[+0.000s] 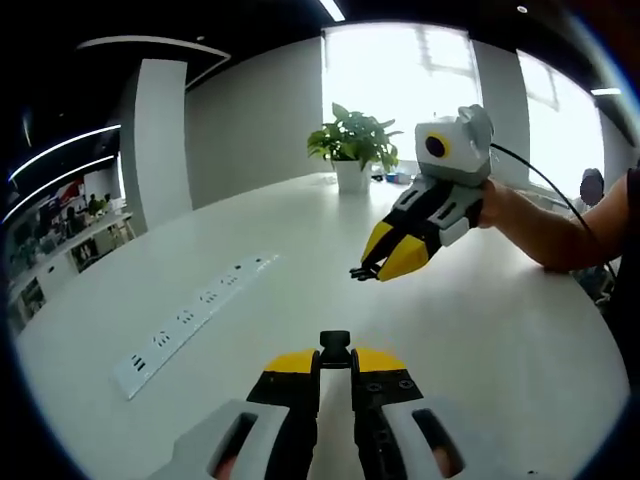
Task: Snap the two parts of the plastic buckle together until the buckle closes and remains connected.
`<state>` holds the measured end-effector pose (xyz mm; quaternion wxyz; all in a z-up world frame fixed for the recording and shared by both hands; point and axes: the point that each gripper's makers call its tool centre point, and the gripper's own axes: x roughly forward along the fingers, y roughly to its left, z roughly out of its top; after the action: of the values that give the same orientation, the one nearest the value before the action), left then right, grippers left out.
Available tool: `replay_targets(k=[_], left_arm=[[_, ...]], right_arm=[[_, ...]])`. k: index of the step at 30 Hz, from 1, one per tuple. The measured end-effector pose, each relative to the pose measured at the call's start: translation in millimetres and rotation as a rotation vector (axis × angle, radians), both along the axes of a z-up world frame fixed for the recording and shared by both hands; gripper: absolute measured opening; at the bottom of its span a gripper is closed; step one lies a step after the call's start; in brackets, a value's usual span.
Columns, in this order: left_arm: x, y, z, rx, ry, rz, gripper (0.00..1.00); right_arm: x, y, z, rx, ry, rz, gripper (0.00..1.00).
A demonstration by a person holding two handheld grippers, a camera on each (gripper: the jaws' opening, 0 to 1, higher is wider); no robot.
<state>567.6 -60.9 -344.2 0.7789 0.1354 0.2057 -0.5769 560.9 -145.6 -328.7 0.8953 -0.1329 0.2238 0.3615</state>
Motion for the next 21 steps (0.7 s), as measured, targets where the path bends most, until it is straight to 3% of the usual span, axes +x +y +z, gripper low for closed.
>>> replay_targets(k=[21], left_arm=[[-18.1,11.1,-5.1,0.002,0.004,0.031,0.09]], right_arm=[[-9.4,18.2,-1.7,-0.033,-0.024,0.048,0.11]])
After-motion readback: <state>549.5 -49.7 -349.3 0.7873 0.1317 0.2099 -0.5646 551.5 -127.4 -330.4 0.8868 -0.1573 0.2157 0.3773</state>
